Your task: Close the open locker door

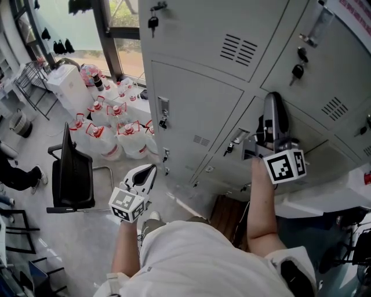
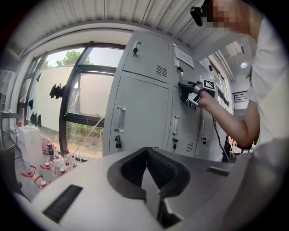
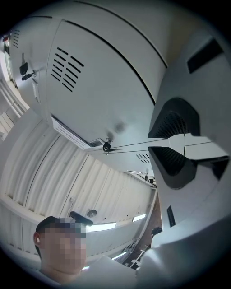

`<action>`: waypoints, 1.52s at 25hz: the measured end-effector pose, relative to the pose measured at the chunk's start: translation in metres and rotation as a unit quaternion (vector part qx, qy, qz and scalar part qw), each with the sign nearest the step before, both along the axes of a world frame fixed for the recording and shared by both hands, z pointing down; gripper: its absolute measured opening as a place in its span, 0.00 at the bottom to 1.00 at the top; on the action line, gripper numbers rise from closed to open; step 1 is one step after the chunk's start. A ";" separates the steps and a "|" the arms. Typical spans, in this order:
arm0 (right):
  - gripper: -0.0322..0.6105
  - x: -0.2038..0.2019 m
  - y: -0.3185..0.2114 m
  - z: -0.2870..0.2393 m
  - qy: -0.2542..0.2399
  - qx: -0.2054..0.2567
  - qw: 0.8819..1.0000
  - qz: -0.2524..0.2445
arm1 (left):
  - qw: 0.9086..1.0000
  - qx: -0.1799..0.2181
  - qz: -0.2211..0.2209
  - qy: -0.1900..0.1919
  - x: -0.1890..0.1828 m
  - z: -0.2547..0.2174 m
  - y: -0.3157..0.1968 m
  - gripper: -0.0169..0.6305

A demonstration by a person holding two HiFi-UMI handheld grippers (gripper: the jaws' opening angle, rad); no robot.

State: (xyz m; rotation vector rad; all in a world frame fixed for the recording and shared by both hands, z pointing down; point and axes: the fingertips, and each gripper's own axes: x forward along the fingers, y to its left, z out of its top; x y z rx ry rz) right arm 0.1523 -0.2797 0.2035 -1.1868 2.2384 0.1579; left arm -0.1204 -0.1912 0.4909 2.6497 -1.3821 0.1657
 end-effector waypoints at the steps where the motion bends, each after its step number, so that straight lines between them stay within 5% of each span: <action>1: 0.12 -0.002 0.002 0.002 0.003 -0.001 1.000 0.000 | 1.000 -0.001 0.004 0.000 0.001 0.001 0.000 0.03; 19: 0.09 -0.031 0.028 0.087 0.063 -0.086 0.994 0.021 | 0.995 -0.017 0.098 0.003 0.026 0.010 -0.012 0.03; 38: 0.07 -0.058 0.079 0.218 0.139 -0.200 0.969 0.048 | 0.978 -0.028 0.207 -0.001 0.066 0.019 -0.016 0.03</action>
